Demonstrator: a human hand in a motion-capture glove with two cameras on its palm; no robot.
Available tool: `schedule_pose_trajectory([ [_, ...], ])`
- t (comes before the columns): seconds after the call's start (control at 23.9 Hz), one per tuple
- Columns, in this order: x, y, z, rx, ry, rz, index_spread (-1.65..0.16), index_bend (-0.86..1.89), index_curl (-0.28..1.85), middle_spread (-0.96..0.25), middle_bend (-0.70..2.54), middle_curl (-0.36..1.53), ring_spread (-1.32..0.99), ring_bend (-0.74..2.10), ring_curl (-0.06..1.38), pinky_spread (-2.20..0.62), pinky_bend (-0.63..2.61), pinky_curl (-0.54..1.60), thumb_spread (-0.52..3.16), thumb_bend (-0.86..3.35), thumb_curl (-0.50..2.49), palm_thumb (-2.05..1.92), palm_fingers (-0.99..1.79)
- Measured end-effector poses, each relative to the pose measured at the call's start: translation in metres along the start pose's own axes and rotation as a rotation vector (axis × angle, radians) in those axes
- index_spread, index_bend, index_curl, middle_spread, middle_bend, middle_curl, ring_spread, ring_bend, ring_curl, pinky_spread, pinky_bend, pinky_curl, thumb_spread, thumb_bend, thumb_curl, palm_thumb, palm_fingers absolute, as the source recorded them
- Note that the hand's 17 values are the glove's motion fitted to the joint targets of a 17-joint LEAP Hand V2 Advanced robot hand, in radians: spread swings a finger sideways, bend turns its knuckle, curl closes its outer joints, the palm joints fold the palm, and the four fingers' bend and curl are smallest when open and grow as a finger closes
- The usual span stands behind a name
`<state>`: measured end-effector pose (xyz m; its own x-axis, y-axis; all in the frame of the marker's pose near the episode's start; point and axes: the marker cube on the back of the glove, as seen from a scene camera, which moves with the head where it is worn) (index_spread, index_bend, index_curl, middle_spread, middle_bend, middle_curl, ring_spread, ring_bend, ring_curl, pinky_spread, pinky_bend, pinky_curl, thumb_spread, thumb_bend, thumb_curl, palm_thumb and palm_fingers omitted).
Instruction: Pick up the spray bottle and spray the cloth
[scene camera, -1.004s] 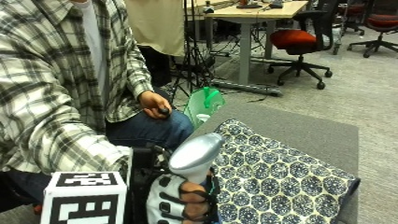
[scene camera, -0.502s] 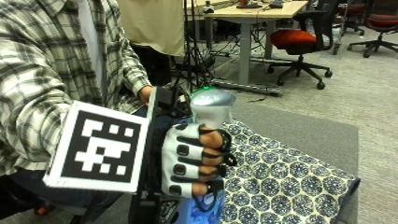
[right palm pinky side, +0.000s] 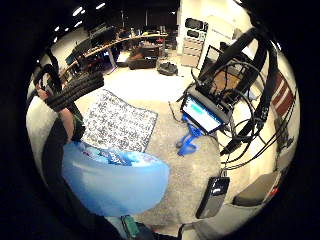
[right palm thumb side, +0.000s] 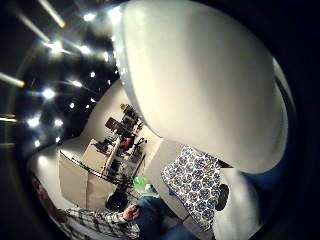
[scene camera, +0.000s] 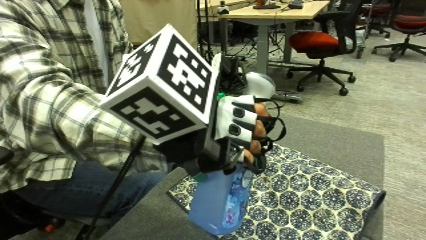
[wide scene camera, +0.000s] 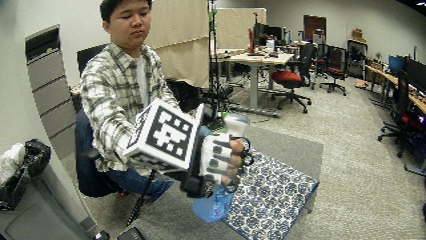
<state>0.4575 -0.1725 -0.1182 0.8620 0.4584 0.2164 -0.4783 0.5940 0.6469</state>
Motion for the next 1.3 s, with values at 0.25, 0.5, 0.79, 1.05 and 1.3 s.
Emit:
schedule_pose_trajectory([
  [0.25, -0.032, -0.013, 0.028, -0.137, 0.143, -0.118, -0.28, 0.31, 0.57, -0.14, 0.6, 0.55, -0.2, 0.64, 0.48, -0.14, 0.43, 0.36, 0.11, -0.03, 0.77, 1.13, 1.29],
  [0.5, -0.052, -0.015, 0.055, -0.249, 0.264, -0.2, -0.28, 0.3, 0.58, -0.15, 0.6, 0.56, -0.2, 0.64, 0.48, -0.14, 0.43, 0.36, 0.1, -0.03, 0.78, 1.13, 1.29],
  [0.79, -0.06, -0.007, 0.081, -0.343, 0.404, -0.273, -0.29, 0.29, 0.59, -0.15, 0.6, 0.56, -0.19, 0.64, 0.48, -0.14, 0.43, 0.37, 0.09, -0.03, 0.79, 1.12, 1.3],
  [1.05, -0.061, -0.002, 0.094, -0.393, 0.484, -0.305, -0.29, 0.29, 0.6, -0.15, 0.6, 0.56, -0.19, 0.64, 0.48, -0.14, 0.42, 0.37, 0.09, -0.03, 0.79, 1.12, 1.3],
  [1.3, -0.066, 0.008, 0.107, -0.454, 0.532, -0.367, -0.29, 0.28, 0.61, -0.15, 0.6, 0.56, -0.19, 0.64, 0.48, -0.14, 0.42, 0.37, 0.09, -0.03, 0.8, 1.12, 1.3],
])
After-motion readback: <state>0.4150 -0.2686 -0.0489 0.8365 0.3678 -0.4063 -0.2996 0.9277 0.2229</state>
